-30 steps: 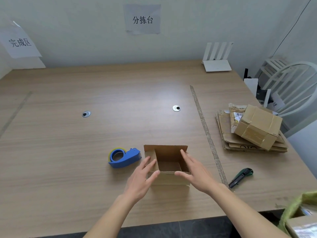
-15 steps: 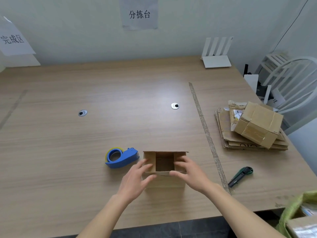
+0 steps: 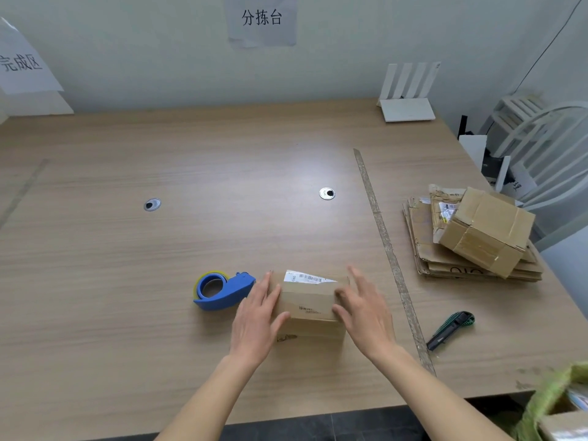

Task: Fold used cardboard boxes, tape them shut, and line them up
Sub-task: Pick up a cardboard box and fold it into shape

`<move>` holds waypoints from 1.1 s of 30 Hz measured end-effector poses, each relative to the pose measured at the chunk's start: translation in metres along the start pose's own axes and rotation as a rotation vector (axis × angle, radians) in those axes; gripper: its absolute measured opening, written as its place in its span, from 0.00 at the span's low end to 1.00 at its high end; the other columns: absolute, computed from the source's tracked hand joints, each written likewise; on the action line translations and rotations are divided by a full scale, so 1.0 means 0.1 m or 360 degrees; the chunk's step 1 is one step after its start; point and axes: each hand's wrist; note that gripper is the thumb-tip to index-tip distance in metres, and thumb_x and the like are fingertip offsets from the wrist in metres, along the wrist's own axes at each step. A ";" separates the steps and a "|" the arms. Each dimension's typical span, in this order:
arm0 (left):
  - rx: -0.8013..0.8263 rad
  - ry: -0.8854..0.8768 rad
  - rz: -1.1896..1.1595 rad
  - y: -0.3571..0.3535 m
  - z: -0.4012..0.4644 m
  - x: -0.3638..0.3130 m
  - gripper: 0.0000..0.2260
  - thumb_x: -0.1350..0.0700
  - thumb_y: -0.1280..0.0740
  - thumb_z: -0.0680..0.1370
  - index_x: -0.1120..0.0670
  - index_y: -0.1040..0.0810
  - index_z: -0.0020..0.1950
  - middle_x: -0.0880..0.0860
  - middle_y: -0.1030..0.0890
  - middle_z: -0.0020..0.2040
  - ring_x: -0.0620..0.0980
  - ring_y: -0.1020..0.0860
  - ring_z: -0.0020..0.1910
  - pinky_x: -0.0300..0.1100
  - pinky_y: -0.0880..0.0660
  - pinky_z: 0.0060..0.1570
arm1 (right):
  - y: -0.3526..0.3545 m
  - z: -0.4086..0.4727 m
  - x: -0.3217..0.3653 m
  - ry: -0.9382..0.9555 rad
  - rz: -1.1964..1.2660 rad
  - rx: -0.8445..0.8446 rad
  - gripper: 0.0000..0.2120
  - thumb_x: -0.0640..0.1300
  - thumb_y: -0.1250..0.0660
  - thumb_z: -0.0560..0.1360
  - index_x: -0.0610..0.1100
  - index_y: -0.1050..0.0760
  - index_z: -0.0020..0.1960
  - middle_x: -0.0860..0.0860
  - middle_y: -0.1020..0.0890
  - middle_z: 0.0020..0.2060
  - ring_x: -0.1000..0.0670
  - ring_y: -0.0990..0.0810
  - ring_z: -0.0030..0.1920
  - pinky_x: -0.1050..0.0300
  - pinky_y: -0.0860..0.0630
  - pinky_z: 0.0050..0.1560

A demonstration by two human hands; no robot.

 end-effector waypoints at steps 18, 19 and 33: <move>-0.0190 -0.0364 0.0445 -0.18 0.06 0.22 0.30 0.39 0.43 0.79 0.56 0.29 0.75 0.54 0.31 0.76 0.53 0.27 0.66 0.46 0.36 0.67 | -0.26 0.04 -0.12 0.0163 -0.0244 0.0436 0.38 0.71 0.62 0.78 0.55 0.66 0.81 0.56 0.68 0.79 0.55 0.69 0.79 0.50 0.64 0.79; -0.0183 -0.0404 0.0479 -0.15 0.08 0.24 0.30 0.38 0.43 0.79 0.56 0.28 0.74 0.54 0.30 0.75 0.54 0.27 0.66 0.47 0.36 0.67 | -0.28 0.05 -0.15 0.0191 -0.0281 0.0397 0.38 0.70 0.58 0.78 0.53 0.62 0.82 0.54 0.63 0.81 0.53 0.65 0.80 0.50 0.62 0.79; -0.0087 -0.0241 0.0384 -0.10 0.06 0.11 0.29 0.37 0.46 0.81 0.52 0.30 0.76 0.51 0.32 0.76 0.49 0.35 0.70 0.43 0.41 0.70 | -0.24 0.24 0.03 0.0156 -0.0140 0.0256 0.33 0.62 0.54 0.83 0.45 0.45 0.82 0.50 0.47 0.81 0.50 0.48 0.81 0.50 0.52 0.78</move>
Point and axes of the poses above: each hand's wrist, its own z-axis towards the middle knuckle, its own y-axis out of the back of the hand, x = y × z
